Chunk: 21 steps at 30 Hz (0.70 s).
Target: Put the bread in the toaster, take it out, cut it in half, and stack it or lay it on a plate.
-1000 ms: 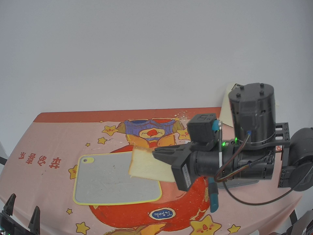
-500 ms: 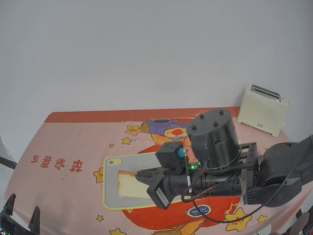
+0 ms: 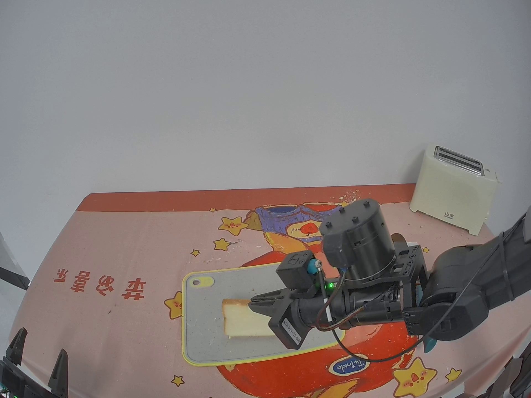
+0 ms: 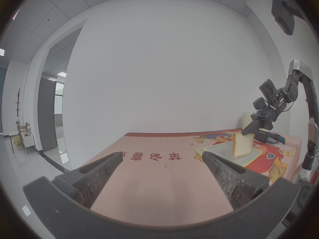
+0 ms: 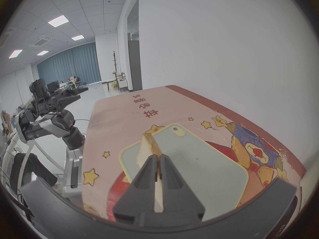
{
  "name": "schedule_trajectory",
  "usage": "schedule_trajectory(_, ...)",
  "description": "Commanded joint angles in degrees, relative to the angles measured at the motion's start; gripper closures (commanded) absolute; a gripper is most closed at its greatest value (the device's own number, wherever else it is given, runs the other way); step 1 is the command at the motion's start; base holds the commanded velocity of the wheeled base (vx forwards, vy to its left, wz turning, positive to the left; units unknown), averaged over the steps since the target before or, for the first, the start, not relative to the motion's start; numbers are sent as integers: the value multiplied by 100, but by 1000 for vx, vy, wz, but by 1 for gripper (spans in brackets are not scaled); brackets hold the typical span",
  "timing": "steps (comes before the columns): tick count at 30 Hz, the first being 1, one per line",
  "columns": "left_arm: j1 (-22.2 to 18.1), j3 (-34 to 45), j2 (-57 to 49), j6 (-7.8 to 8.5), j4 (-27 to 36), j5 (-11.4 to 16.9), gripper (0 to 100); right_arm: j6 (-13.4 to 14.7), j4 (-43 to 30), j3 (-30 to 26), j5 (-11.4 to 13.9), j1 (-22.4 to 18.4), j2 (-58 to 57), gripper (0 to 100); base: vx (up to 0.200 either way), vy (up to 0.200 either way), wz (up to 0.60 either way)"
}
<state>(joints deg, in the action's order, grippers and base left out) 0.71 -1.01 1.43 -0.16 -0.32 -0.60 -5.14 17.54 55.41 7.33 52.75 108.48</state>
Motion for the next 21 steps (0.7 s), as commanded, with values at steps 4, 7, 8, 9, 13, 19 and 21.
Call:
schedule_trajectory(4,0,101,-2,-2,-3,-2,0,13,12,-12,14,-28,199,100,0,0,0)
schedule_trajectory(7,0,101,-2,-2,-3,-2,0,13,197,-21,41,-37,287,100,0,0,0)
schedule_trajectory(8,0,101,-2,-2,-3,-2,0,13,206,-21,41,-37,296,100,0,0,0)
schedule_trajectory(9,0,101,-2,-2,-3,-2,0,5,267,-21,50,-37,358,100,0,0,0)
schedule_trajectory(13,0,101,-2,-2,-3,-2,0,5,276,23,50,-63,366,100,0,0,0)
schedule_trajectory(19,0,101,-2,-2,-3,-2,0,-4,285,32,41,-133,375,100,0,0,0)
schedule_trajectory(21,0,101,-2,-2,-3,-2,0,13,294,58,41,-142,384,100,0,0,0)
